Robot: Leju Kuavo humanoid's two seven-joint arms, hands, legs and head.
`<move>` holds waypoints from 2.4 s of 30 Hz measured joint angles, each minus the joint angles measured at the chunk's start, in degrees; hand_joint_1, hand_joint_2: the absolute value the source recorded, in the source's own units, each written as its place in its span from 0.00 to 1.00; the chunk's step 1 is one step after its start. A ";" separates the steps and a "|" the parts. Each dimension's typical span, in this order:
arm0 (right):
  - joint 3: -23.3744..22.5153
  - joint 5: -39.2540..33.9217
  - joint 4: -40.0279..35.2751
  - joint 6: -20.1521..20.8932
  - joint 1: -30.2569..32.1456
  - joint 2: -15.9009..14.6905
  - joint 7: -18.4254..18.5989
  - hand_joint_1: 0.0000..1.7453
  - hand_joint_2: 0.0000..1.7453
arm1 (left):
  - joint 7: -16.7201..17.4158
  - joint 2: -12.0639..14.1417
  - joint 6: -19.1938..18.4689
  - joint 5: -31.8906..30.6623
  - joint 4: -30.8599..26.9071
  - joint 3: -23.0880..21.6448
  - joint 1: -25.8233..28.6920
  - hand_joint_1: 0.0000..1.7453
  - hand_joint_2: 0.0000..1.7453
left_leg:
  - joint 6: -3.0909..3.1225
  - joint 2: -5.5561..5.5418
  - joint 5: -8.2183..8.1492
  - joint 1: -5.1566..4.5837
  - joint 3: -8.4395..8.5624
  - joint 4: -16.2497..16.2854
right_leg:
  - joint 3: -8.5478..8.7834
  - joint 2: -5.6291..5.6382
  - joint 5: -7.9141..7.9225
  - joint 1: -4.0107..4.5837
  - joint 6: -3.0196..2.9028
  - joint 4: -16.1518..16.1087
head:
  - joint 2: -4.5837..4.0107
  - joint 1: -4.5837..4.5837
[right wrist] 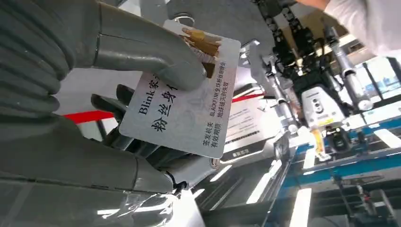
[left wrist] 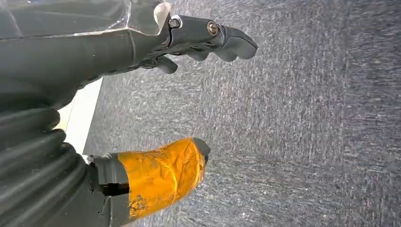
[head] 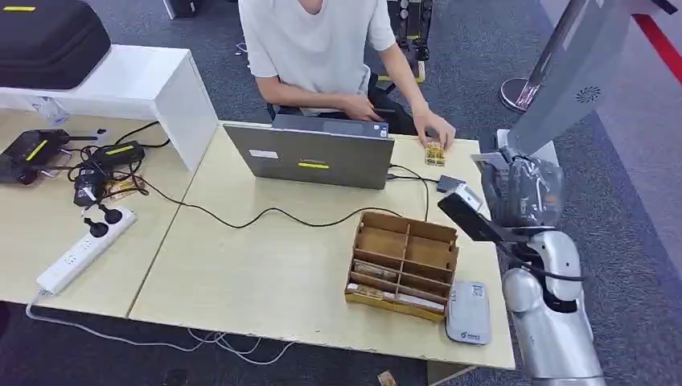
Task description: Pass the card to the sensor for recognition and then transmit it.
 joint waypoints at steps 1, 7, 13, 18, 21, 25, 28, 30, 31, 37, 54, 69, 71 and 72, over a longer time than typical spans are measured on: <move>-1.02 -0.26 -1.30 -0.24 1.40 -0.50 -0.43 1.00 1.00 | 0.02 -0.04 0.09 0.30 0.00 0.17 0.03 0.00 1.00 | 0.02 0.00 -0.01 0.00 -0.01 0.00 | 0.00 0.00 0.00 0.00 0.01 -0.01 | 0.00 0.02; -6.91 -2.08 -7.15 -1.00 9.57 -2.27 -3.17 1.00 1.00 | 0.20 -0.13 0.59 1.44 0.00 1.38 0.07 0.00 1.00 | 0.01 0.00 -0.07 0.00 -0.03 0.00 | 0.00 0.02 -0.01 0.00 0.01 -0.06 | 0.00 0.02; -11.21 -1.18 -8.89 -0.94 14.68 -2.36 -4.92 1.00 1.00 | 0.04 -0.17 0.39 0.59 0.00 1.44 0.08 0.00 1.00 | 0.01 0.02 -0.08 0.00 -0.02 -0.01 | 0.00 0.02 -0.01 0.00 0.01 -0.06 | 0.00 0.02; -12.26 -0.39 -8.93 -0.94 16.65 -2.34 -5.55 1.00 1.00 | -0.64 -0.46 0.41 1.49 0.00 1.57 0.00 0.00 1.00 | 0.01 0.04 -0.07 0.01 0.02 -0.01 | 0.04 0.02 -0.01 0.01 0.02 -0.06 | 0.00 0.02; -12.43 0.70 -8.96 -0.96 18.72 -2.03 -6.10 1.00 1.00 | -2.89 -0.59 0.37 2.03 0.00 2.03 0.08 0.00 1.00 | 0.01 0.01 -0.07 0.01 -0.03 -0.01 | 0.04 -0.04 -0.02 0.01 0.01 -0.05 | 0.00 0.00; -12.11 2.62 -8.43 -1.00 19.78 -1.14 -6.23 1.00 1.00 | -4.72 -0.68 0.17 2.18 0.00 2.05 -0.08 0.00 1.00 | 0.01 0.05 -0.08 0.01 -0.02 -0.02 | 0.04 0.00 -0.03 0.01 0.00 -0.05 | 0.00 0.02; -11.19 3.24 -7.49 -1.22 20.31 -0.46 -6.23 1.00 1.00 | -5.16 -0.70 0.17 2.18 0.00 2.05 -0.07 0.00 1.00 | 0.01 0.05 -0.08 0.01 -0.02 -0.02 | 0.04 -0.01 -0.03 0.01 0.01 -0.05 | 0.00 0.02; -10.95 3.41 -7.03 -1.35 20.44 -0.15 -6.23 1.00 1.00 | -5.18 -0.70 0.19 2.18 0.00 2.05 -0.07 0.00 1.00 | 0.01 0.04 -0.08 0.01 -0.02 -0.02 | 0.04 -0.01 -0.02 0.01 0.01 -0.05 | 0.00 0.02; -10.90 3.43 -6.83 -1.38 20.49 -0.04 -6.23 1.00 1.00 | -5.22 -0.70 0.20 2.18 0.00 2.05 -0.07 0.00 1.00 | 0.01 0.04 -0.08 0.01 -0.02 -0.02 | 0.04 -0.01 -0.02 0.01 0.01 -0.05 | 0.00 0.02; -9.79 4.31 -4.89 -1.92 20.94 0.70 -6.03 1.00 1.00 | -5.29 -0.70 0.26 2.38 0.00 2.14 -0.08 0.00 1.00 | 0.01 0.04 -0.08 0.01 -0.01 -0.02 | 0.04 -0.01 -0.03 0.01 0.00 -0.05 | 0.00 0.02; -9.39 3.83 -1.70 -2.43 22.59 1.40 -5.88 1.00 1.00 | -4.61 -0.70 0.66 2.40 0.00 2.69 -0.06 0.00 1.00 | 0.01 0.04 -0.08 0.01 -0.01 -0.02 | 0.04 -0.02 -0.03 0.01 0.00 -0.06 | 0.00 0.02; -10.77 5.44 6.96 -5.03 23.73 2.32 -6.40 1.00 1.00 | -3.56 -0.98 1.29 2.67 0.00 2.91 -0.06 0.00 1.00 | 0.03 0.05 -0.10 0.01 -0.01 -0.02 | 0.03 -0.01 -0.04 0.01 0.00 -0.06 | 0.00 0.02; -11.12 5.45 7.54 -5.22 23.73 2.51 -6.42 1.00 1.00 | -3.54 -1.01 1.29 2.67 0.00 2.91 -0.07 0.00 1.00 | 0.03 0.06 -0.10 0.01 -0.01 -0.02 | 0.03 -0.01 -0.04 0.01 0.00 -0.06 | 0.00 0.02; -11.16 5.47 7.74 -5.27 23.72 2.54 -6.42 1.00 1.00 | -3.54 -1.01 1.29 2.67 0.00 2.91 -0.07 0.00 1.00 | 0.03 0.06 -0.10 0.01 -0.01 -0.02 | 0.03 0.00 -0.04 0.01 0.00 -0.06 | 0.00 0.02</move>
